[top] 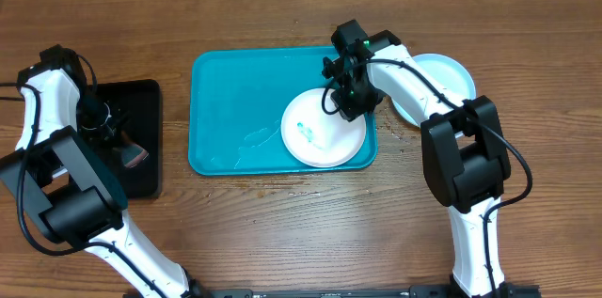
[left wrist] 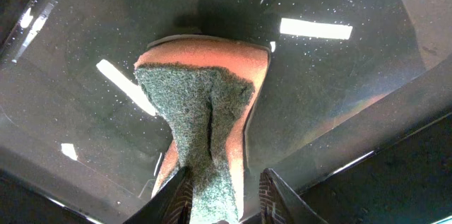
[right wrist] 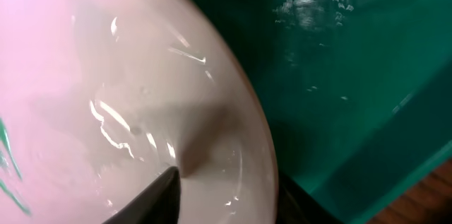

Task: Clean dirty plates on tray and stack at the side
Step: 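Grip the second white plate rim and drag it left on the tray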

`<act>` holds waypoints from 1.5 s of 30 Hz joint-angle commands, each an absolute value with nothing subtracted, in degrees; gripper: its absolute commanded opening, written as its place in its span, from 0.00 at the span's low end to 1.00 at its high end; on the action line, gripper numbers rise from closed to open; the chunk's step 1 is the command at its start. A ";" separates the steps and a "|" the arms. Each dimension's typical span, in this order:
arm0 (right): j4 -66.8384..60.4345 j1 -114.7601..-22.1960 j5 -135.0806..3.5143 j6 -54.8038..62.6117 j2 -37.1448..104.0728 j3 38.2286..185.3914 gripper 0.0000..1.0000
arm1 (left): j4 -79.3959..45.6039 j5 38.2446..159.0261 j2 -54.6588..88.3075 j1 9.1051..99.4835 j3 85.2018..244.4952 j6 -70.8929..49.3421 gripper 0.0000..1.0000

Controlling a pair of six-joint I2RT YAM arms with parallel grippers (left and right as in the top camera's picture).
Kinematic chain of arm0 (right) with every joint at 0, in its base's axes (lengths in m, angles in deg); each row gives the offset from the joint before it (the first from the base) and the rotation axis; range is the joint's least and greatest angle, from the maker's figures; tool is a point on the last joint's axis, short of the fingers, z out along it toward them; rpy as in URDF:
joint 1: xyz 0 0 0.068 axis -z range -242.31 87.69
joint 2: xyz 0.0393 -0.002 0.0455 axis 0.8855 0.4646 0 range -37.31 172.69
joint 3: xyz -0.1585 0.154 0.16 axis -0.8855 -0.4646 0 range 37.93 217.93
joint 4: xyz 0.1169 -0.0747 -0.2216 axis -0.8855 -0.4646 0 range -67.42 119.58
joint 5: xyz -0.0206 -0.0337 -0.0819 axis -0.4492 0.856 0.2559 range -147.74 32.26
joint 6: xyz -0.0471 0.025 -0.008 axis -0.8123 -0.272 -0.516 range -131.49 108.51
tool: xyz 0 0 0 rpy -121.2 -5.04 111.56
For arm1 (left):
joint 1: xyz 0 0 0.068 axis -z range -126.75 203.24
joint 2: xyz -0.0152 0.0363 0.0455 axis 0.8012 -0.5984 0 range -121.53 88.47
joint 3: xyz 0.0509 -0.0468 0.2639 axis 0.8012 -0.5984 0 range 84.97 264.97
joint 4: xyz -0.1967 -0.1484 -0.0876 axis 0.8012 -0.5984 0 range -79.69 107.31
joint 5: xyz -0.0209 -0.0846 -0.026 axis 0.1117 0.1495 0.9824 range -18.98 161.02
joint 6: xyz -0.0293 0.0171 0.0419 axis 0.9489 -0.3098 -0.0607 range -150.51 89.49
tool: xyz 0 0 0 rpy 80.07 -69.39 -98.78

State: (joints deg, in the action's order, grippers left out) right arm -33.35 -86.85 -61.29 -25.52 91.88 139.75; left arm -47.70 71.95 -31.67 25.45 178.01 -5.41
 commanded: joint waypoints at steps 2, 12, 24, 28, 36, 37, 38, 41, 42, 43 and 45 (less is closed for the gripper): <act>-32.68 -88.44 -62.95 -20.07 91.96 139.56 0.23 | -47.59 72.56 -31.97 25.52 178.01 -6.31 0.28; -26.80 -93.14 -64.07 -6.54 92.23 139.56 0.04 | -48.47 72.52 -31.97 25.52 178.01 -6.33 0.33; -18.99 -98.72 -66.34 5.46 96.03 139.49 0.04 | -48.25 69.98 -32.08 23.79 178.01 -6.11 0.46; -18.18 -99.24 -66.36 5.50 96.14 139.49 0.04 | -47.35 69.89 -32.17 22.83 176.85 -6.13 0.52; -18.14 -99.29 -66.34 5.48 96.14 139.49 0.04 | -41.85 70.11 -32.17 22.13 172.37 -7.86 0.36; -18.10 -99.29 -66.34 5.48 96.14 139.49 0.04 | -41.56 70.88 -32.17 22.13 172.37 -7.84 0.32; -18.01 -99.29 -66.34 5.48 96.14 139.49 0.04 | -41.28 71.60 -32.17 22.13 172.37 -7.86 0.26; -17.75 -99.29 -65.97 5.48 96.14 139.49 0.04 | -41.12 72.56 -32.17 22.13 172.52 -7.86 0.10; -17.66 -99.29 -65.79 5.50 96.14 139.49 0.04 | -41.21 72.56 -32.17 22.13 172.61 -7.92 0.04; -17.57 -99.29 -65.16 5.48 96.14 139.49 0.04 | -42.09 72.58 -32.17 22.11 173.33 -8.27 0.04; -17.57 -99.29 -64.83 5.48 96.14 139.49 0.04 | -43.62 72.58 -32.15 22.11 174.86 -8.27 0.04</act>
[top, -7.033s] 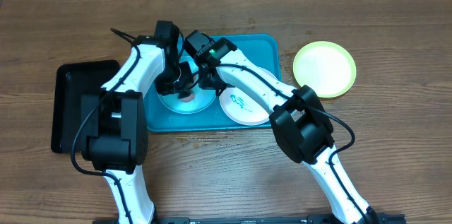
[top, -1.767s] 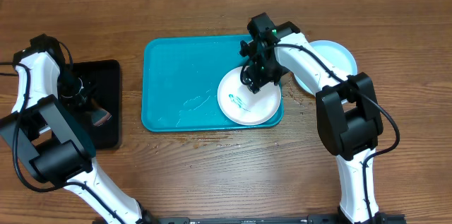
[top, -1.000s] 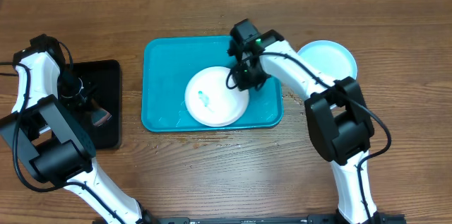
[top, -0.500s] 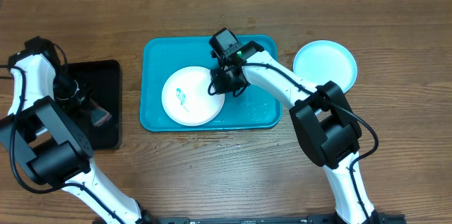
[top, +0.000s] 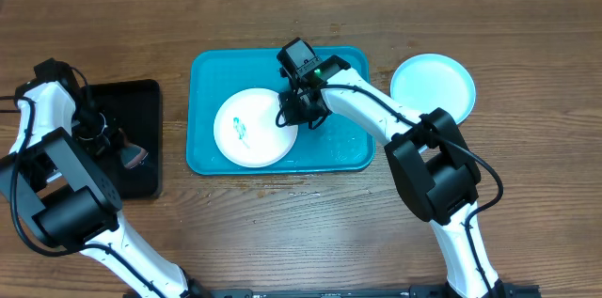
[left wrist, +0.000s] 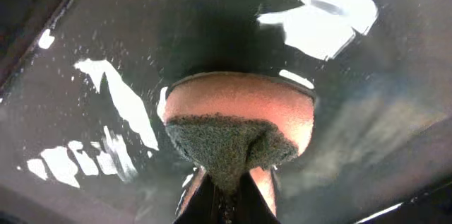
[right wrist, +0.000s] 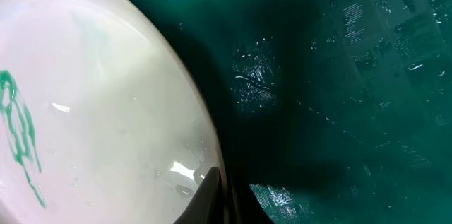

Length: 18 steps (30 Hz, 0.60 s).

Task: Clean dirty plates on tray and stack at the side
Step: 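Grip the second white plate rim and drag it left on the tray, then scrub the second white plate with the sponge in the left gripper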

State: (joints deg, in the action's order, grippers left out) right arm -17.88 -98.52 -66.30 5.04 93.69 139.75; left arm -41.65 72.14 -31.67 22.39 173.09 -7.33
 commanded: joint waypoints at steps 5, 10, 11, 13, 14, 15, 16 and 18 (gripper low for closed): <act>-17.49 -99.29 -64.83 5.50 96.14 139.49 0.04 | -55.29 73.74 -31.80 22.13 187.03 -9.28 0.04; -16.96 -99.29 -64.83 5.50 96.16 139.49 0.04 | -61.98 88.36 -29.85 22.44 196.52 -19.31 0.04; -16.74 -99.29 -64.83 5.52 96.23 139.49 0.04 | -62.41 90.77 -29.35 22.61 196.91 -20.82 0.04; -16.28 -99.29 -64.72 6.46 96.29 139.49 0.04 | -63.07 94.29 -28.61 23.44 196.89 -23.59 0.04; -16.04 -99.29 -64.68 6.92 96.36 139.49 0.04 | -63.64 94.70 -28.63 24.12 196.85 -24.84 0.04; -15.76 -99.29 -64.66 7.31 96.36 139.49 0.04 | -63.90 94.68 -28.67 24.84 196.50 -25.06 0.04; -15.47 -99.29 -64.64 7.95 96.36 139.49 0.04 | -63.88 95.03 -28.69 25.85 195.60 -24.99 0.04; -15.26 -99.29 -64.66 8.80 96.36 139.49 0.04 | -63.42 98.26 -28.69 28.12 193.48 -25.71 0.04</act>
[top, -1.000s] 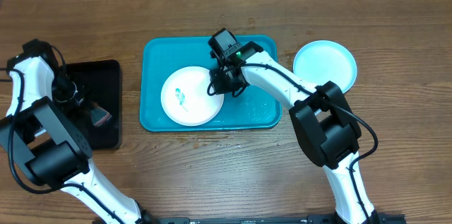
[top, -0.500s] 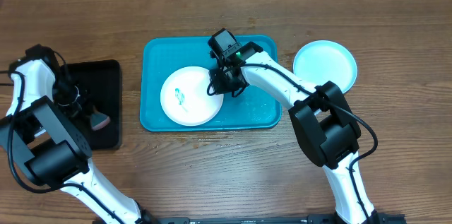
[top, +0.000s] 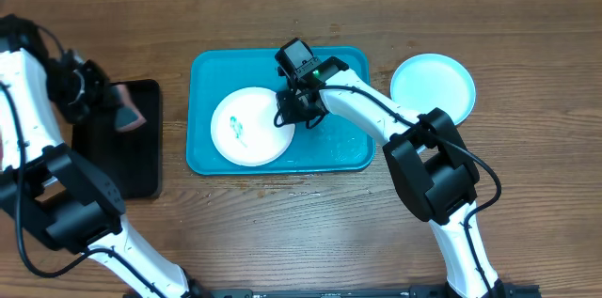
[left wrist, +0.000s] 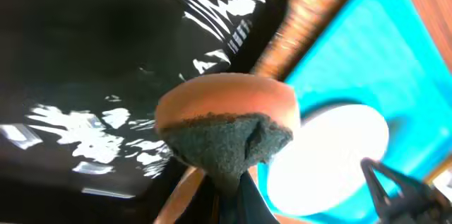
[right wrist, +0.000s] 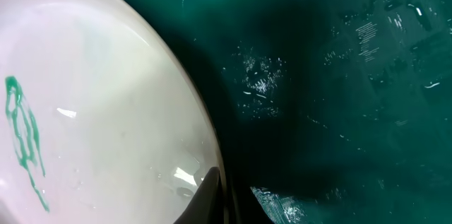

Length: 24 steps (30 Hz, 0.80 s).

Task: Clean dirty plates on tray and stack at the side
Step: 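Scrub the second white plate with the sponge in the left gripper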

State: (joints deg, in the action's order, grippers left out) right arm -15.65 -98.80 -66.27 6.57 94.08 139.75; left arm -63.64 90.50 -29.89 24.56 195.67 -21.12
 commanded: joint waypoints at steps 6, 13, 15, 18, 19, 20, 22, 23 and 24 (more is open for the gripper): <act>-15.50 -99.29 -64.72 9.61 96.36 139.49 0.04 | -54.19 100.03 -28.80 38.68 183.82 -27.77 0.04; -16.04 -99.29 -64.66 9.59 96.36 139.49 0.04 | -38.55 94.22 -28.85 50.63 172.80 -17.58 0.04; -16.13 -99.29 -64.66 9.59 96.36 139.49 0.04 | -35.18 89.98 -28.85 52.91 170.66 -13.87 0.04; -16.13 -99.29 -64.64 9.56 96.36 139.49 0.04 | -31.73 88.03 -28.85 55.46 168.56 -12.03 0.04; -16.11 -99.29 -64.64 9.56 96.36 139.49 0.04 | -30.92 87.95 -28.85 56.12 168.13 -12.05 0.04; -16.06 -99.29 -64.53 9.56 96.36 139.49 0.04 | -30.02 87.77 -28.85 56.78 167.65 -12.05 0.04; -16.06 -99.29 -63.76 9.56 96.36 139.49 0.04 | -28.93 86.85 -28.85 57.71 167.10 -12.03 0.04; -16.06 -99.29 -63.65 9.56 96.36 139.49 0.04 | -28.56 86.48 -28.85 58.13 166.97 -12.03 0.04; -16.06 -99.29 -63.54 9.56 96.36 139.49 0.04 | -28.47 85.67 -28.85 58.35 166.92 -12.03 0.04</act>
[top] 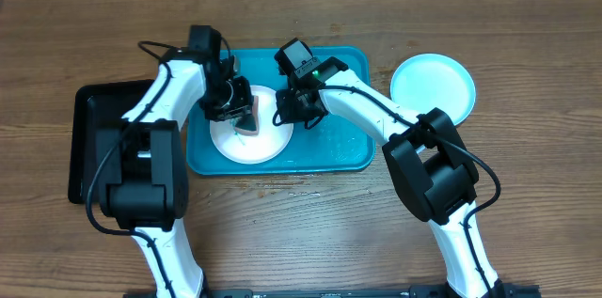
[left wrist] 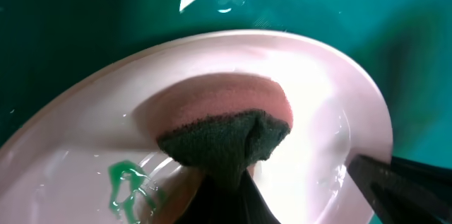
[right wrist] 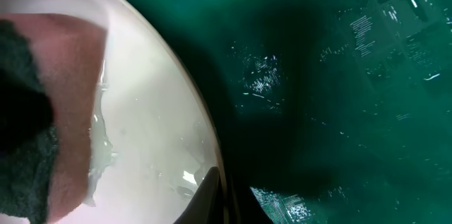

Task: Clean dirty plates on tray and stack at the side
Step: 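Scrub the second white plate with the sponge in the left gripper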

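Observation:
A white plate (top: 252,143) with a green smear (left wrist: 126,181) lies in the left half of the teal tray (top: 348,148). My left gripper (top: 240,110) is shut on an orange sponge with a dark green scouring face (left wrist: 226,136), which rests on the plate's inside. My right gripper (top: 290,110) is shut on the plate's right rim (right wrist: 212,160), one finger inside and one under the edge. A second white plate (top: 433,82) sits on the table right of the tray.
A black tray (top: 89,143) sits at the left on the wooden table. The teal tray's floor (right wrist: 353,75) is wet, with droplets and streaks. Both arms cross over the tray's middle.
My left gripper has moved with the sponge from above the black tray's right edge to the plate, where the sponge now rests. My right gripper still holds the rim.
The left gripper stood open around the sponge in the black tray while the right held the plate at the tray's right. Then the left was shut on the sponge and the plate was at the tray's left. The sponge was lifted and now sits on the plate.

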`<act>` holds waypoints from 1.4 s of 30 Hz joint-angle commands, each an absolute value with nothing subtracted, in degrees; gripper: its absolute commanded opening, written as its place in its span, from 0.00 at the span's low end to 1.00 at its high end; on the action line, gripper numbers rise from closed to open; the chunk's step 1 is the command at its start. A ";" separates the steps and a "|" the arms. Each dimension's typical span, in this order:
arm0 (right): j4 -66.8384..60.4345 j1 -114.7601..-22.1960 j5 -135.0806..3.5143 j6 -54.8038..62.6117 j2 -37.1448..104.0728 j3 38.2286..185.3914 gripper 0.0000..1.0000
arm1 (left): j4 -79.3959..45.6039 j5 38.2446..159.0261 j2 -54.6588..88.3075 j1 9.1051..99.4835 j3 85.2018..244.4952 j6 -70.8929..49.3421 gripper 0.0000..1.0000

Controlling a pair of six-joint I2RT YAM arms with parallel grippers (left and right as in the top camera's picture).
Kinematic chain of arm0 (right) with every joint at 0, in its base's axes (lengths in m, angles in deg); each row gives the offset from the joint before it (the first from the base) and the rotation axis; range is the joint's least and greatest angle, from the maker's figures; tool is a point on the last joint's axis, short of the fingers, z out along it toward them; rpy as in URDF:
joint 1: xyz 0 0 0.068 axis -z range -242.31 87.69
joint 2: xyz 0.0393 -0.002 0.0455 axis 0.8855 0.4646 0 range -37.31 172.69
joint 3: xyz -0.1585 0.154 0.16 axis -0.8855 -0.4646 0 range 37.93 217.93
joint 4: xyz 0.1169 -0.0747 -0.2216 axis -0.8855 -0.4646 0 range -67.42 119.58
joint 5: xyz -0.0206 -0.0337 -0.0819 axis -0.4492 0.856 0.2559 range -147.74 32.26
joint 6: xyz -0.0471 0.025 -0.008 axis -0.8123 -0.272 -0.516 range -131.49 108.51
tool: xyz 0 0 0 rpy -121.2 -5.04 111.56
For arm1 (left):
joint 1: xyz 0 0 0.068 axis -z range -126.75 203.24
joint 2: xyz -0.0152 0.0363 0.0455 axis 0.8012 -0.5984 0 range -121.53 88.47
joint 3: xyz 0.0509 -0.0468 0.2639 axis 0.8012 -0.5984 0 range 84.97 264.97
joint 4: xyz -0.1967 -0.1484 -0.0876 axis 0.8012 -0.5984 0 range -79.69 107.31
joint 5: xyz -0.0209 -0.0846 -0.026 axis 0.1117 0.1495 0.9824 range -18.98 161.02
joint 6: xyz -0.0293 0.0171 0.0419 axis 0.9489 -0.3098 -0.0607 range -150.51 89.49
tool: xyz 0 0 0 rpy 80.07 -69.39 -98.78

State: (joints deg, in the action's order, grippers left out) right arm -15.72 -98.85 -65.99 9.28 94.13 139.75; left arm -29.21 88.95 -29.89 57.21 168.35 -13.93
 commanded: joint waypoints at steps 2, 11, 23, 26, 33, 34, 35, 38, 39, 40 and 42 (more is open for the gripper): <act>-16.13 -99.29 -63.32 9.54 96.36 139.49 0.04 | -28.56 82.68 -28.85 58.52 166.92 -12.05 0.04; -16.68 -99.29 -63.32 9.54 96.36 139.49 0.04 | -35.88 61.11 -28.82 56.36 168.19 -12.03 0.04; -15.91 -99.29 -63.32 9.56 96.36 139.49 0.04 | -34.20 84.67 -28.87 57.34 171.32 -9.69 0.04; -15.93 -99.29 -63.32 9.54 96.36 139.49 0.04 | -35.29 84.65 -29.06 59.14 170.68 -9.72 0.04; -16.00 -99.29 -63.32 9.54 96.36 139.49 0.04 | -37.52 84.14 -29.09 63.83 166.88 -10.92 0.04; -16.11 -99.29 -63.32 9.54 96.36 139.49 0.04 | -38.17 83.36 -29.09 63.94 166.77 -11.33 0.04; -16.20 -99.29 -63.32 9.54 96.36 139.49 0.04 | -39.05 81.43 -29.09 63.92 166.77 -11.20 0.04; -16.59 -99.29 -63.32 9.52 96.36 139.49 0.04 | -40.67 74.83 -29.09 63.49 166.77 -11.18 0.04; -16.74 -99.29 -63.32 9.52 96.36 139.49 0.04 | -41.06 72.19 -29.09 63.20 166.77 -11.18 0.04; -16.81 -99.29 -63.32 9.52 96.36 139.49 0.04 | -41.30 69.94 -29.09 62.90 166.77 -11.18 0.04; -17.05 -99.29 -63.30 9.52 96.36 139.49 0.04 | -41.96 61.48 -29.06 61.61 166.77 -10.26 0.04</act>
